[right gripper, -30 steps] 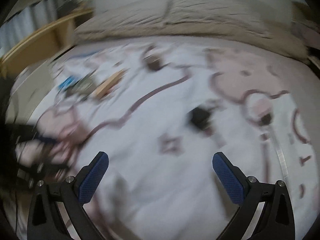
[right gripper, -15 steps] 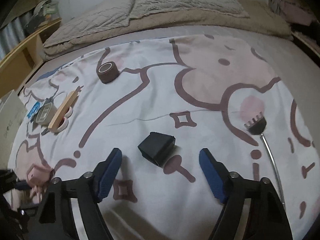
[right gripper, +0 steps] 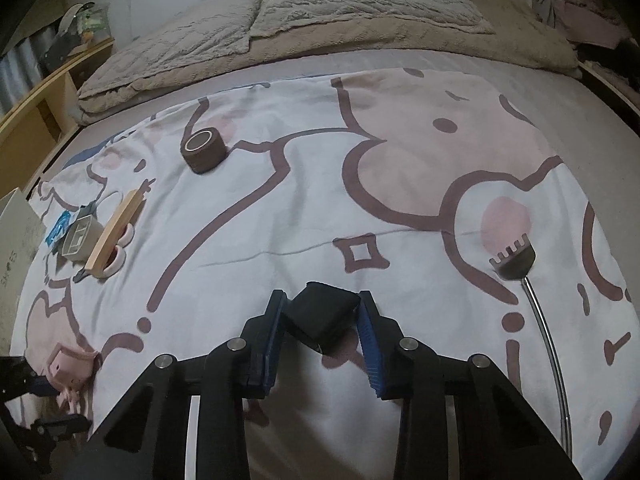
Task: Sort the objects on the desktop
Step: 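Grasp the small black square item with the right tool while the left tool holds the curler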
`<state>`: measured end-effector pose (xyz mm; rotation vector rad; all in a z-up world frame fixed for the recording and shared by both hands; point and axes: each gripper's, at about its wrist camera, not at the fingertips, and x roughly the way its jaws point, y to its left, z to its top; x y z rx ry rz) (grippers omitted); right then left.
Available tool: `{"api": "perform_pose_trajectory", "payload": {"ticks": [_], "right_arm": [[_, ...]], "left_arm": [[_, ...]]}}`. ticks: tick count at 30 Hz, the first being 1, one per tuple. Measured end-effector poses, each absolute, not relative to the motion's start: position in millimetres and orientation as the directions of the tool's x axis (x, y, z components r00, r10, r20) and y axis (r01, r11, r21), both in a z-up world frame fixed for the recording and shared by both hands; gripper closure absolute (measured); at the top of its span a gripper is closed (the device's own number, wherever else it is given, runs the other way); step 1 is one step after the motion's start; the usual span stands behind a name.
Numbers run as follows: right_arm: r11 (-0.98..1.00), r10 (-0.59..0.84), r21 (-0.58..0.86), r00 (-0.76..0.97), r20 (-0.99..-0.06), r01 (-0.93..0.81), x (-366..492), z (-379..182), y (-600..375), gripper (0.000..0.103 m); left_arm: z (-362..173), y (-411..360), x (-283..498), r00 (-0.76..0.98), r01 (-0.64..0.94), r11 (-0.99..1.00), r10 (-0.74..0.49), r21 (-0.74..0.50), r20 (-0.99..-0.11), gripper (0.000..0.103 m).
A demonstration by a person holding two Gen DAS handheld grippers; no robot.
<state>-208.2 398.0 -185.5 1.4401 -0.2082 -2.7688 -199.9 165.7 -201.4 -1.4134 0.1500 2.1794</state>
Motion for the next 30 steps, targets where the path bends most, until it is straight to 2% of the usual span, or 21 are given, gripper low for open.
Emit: {"api": "perform_pose_trajectory", "payload": {"ticks": [5, 14, 25, 30], "right_arm": [[-0.988, -0.123, 0.155, -0.588, -0.799, -0.004, -195, -180, 388, 0.068], [-0.969, -0.247, 0.205, -0.566, -0.787, 0.137, -174, -174, 355, 0.068], [-0.960, -0.278, 0.217, -0.539, -0.795, 0.176, -162, -169, 333, 0.068], [-0.949, -0.313, 0.226, -0.566, -0.763, 0.220, -155, -154, 320, 0.068]], "left_arm": [[-201, 172, -198, -0.328, -0.500, -0.854, 0.341, -0.144, -0.881, 0.069], [-194, 168, -200, -0.346, -0.489, -0.859, 0.349, -0.150, -0.871, 0.071], [-176, 161, -199, -0.394, -0.483, -0.864, 0.361, -0.144, -0.845, 0.072], [-165, 154, -199, -0.424, -0.468, -0.873, 0.359, -0.138, -0.831, 0.071]]}}
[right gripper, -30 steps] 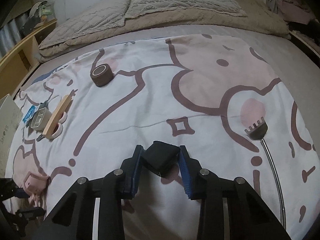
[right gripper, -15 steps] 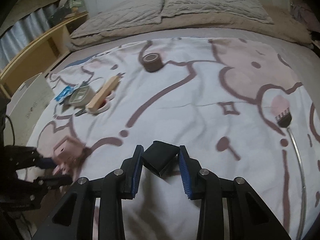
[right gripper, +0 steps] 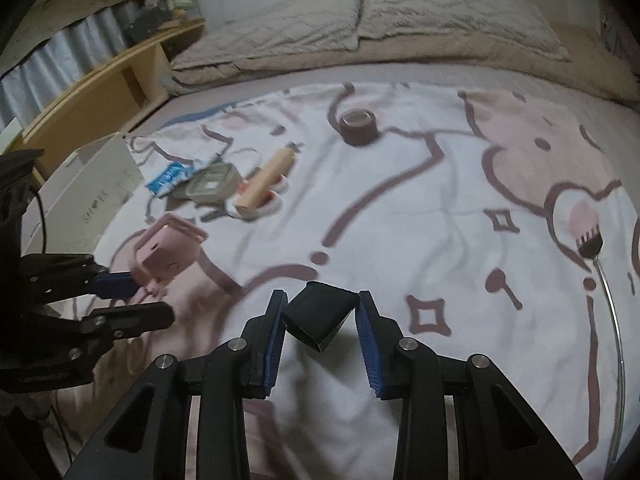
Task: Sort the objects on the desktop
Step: 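Grasp the small black square item with the right tool while the left tool holds the curler, then carry the curler and black item with both tools over the white box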
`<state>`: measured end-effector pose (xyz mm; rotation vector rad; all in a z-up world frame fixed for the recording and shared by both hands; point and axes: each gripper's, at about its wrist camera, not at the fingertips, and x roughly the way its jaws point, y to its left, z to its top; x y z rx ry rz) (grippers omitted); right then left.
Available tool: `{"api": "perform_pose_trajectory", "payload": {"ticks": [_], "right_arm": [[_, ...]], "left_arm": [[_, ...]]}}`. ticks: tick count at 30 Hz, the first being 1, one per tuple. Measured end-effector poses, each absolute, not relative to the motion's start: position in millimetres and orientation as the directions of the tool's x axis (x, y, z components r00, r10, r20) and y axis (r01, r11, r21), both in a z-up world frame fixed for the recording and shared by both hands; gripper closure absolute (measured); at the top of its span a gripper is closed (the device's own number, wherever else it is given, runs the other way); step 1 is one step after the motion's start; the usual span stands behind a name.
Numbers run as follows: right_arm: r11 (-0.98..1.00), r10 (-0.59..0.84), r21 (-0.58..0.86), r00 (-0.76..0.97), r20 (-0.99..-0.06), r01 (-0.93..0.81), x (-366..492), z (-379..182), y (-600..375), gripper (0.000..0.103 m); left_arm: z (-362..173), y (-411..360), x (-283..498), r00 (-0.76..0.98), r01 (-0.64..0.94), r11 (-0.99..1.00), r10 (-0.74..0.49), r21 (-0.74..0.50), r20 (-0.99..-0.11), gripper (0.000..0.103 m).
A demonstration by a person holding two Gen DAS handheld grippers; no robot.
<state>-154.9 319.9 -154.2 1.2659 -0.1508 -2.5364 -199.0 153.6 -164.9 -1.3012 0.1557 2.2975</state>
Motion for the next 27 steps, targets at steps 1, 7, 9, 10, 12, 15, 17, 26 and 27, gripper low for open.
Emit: {"api": "perform_pose_trajectory", "payload": {"ticks": [1, 7, 9, 10, 12, 15, 17, 26, 27], "right_arm": [[-0.946, -0.320, 0.226, -0.573, -0.754, 0.231, -153, -150, 316, 0.068], [-0.946, -0.316, 0.199, -0.590, -0.743, 0.256, -152, -134, 304, 0.068], [-0.949, -0.304, 0.181, -0.596, -0.743, 0.259, -152, -129, 301, 0.068], [-0.951, -0.294, 0.171, -0.587, -0.754, 0.257, -153, -127, 298, 0.068], [-0.957, -0.271, 0.148, -0.580, -0.768, 0.250, -154, -122, 295, 0.068], [-0.957, -0.261, 0.121, -0.601, -0.756, 0.264, -152, -112, 291, 0.068], [-0.957, -0.257, 0.109, -0.613, -0.747, 0.268, -150, -105, 289, 0.068], [-0.967, -0.197, 0.033, -0.661, -0.724, 0.252, -143, -73, 282, 0.068], [-0.967, -0.198, 0.032, -0.664, -0.721, 0.254, -142, -69, 281, 0.068]], "left_arm": [[-162, 151, -199, -0.432, -0.464, -0.875, 0.360, -0.139, -0.827, 0.071], [-148, 144, -197, -0.463, -0.451, -0.883, 0.356, -0.130, -0.811, 0.071], [-143, 142, -197, -0.476, -0.448, -0.885, 0.356, -0.127, -0.804, 0.072], [-139, 140, -196, -0.483, -0.445, -0.886, 0.357, -0.127, -0.799, 0.072], [-133, 137, -196, -0.496, -0.441, -0.889, 0.358, -0.125, -0.791, 0.072], [-124, 133, -193, -0.515, -0.433, -0.893, 0.356, -0.123, -0.780, 0.071], [-118, 131, -191, -0.527, -0.429, -0.896, 0.354, -0.117, -0.772, 0.071], [-83, 116, -180, -0.594, -0.400, -0.910, 0.349, -0.110, -0.724, 0.072], [-80, 115, -179, -0.600, -0.397, -0.911, 0.348, -0.109, -0.720, 0.072]]}}
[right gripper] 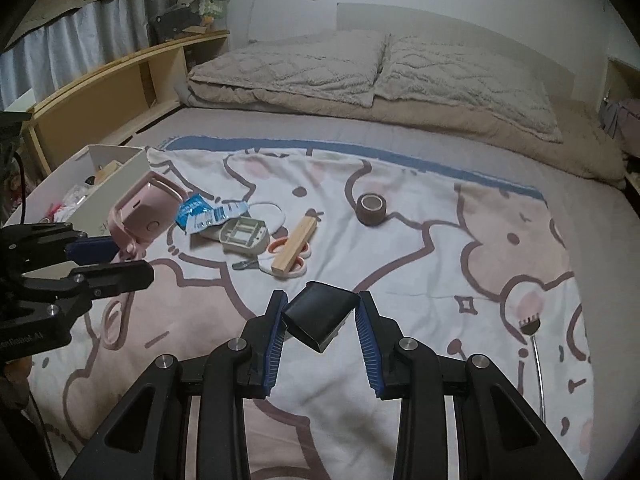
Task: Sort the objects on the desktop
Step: 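Carry the curler and black item with both tools over the white box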
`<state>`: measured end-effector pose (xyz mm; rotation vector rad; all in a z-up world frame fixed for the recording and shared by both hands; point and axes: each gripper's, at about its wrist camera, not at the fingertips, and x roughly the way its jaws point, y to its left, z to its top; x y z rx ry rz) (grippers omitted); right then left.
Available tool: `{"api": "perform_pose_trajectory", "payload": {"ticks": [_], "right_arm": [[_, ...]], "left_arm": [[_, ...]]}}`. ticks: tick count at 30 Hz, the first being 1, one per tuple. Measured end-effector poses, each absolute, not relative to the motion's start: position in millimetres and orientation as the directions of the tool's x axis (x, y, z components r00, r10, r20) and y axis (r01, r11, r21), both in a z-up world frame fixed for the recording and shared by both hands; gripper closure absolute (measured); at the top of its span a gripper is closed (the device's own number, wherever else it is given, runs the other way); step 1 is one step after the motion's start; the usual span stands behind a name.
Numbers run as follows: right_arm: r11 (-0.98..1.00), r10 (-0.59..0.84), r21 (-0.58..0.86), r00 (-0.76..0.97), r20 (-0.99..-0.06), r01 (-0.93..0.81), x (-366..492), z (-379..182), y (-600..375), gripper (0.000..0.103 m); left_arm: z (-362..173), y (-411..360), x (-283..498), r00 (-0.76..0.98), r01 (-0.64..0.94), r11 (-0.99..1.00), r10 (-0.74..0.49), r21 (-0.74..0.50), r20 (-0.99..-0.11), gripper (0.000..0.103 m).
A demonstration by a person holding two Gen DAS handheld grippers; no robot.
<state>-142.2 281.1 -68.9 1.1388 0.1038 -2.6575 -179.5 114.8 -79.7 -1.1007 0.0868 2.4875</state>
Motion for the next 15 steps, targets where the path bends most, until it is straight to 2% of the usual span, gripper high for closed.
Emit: {"api": "perform_pose_trajectory", "payload": {"ticks": [15], "right_arm": [[-0.964, -0.215, 0.037, -0.689, -0.693, 0.264, -136, -24, 262, 0.068]], "left_arm": [[-23, 76, -148, -0.723, -0.339, -0.940, 0.291, -0.045, -0.627, 0.071]]}}
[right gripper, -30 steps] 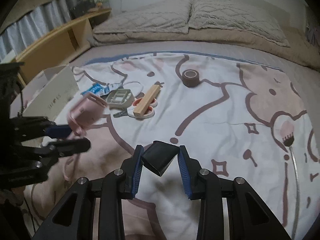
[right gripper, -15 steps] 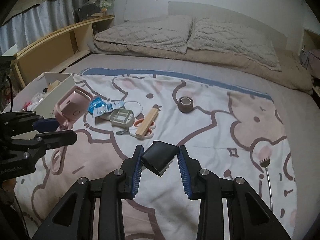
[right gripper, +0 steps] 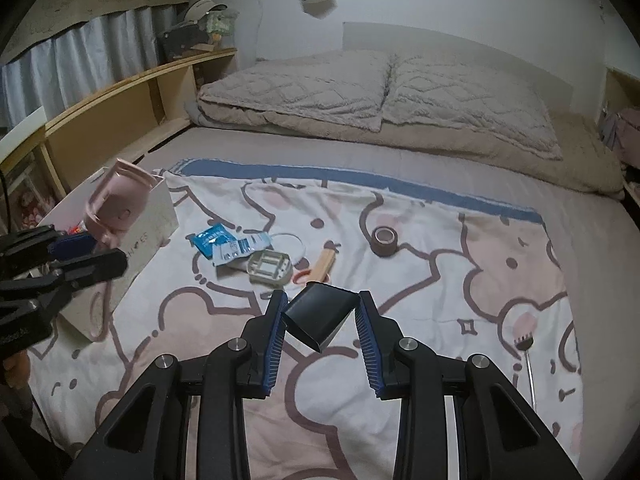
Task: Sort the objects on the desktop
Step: 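Carry the curler and black item with both tools over the white box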
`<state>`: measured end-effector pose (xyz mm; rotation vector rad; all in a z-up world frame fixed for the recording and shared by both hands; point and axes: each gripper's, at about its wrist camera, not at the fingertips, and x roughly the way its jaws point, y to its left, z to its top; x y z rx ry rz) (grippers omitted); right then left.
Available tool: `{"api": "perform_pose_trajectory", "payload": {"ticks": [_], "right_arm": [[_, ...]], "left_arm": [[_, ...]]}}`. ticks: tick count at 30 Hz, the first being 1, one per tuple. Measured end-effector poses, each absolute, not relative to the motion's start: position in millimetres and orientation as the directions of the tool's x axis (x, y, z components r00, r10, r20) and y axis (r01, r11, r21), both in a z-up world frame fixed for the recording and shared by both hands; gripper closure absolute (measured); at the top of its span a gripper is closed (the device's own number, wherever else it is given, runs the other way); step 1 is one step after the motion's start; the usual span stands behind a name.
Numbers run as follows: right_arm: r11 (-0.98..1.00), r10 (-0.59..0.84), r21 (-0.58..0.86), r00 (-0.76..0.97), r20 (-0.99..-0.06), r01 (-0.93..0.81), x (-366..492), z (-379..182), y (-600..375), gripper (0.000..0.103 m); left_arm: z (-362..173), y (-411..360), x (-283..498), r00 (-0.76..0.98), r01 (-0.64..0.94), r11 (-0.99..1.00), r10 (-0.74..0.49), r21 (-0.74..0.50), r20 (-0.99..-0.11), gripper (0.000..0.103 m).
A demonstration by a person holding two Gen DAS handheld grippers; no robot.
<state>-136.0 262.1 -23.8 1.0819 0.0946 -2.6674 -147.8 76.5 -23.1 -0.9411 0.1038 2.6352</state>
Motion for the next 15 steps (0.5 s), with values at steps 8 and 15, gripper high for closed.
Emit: {"api": "perform_pose_trajectory", "payload": {"ticks": [8, 15], "right_arm": [[-0.961, -0.192, -0.014, -0.699, -0.689, 0.277, -147, 4, 234, 0.068], [-0.951, -0.190, -0.056, -0.720, -0.668, 0.303, -157, 27, 198, 0.068]], "left_arm": [[15, 39, -143, -0.801, -0.261, -0.965, 0.234, -0.030, -0.552, 0.071], [36, 4, -151, -0.867, -0.163, -0.987, 0.135, 0.017, -0.480, 0.071]]}}
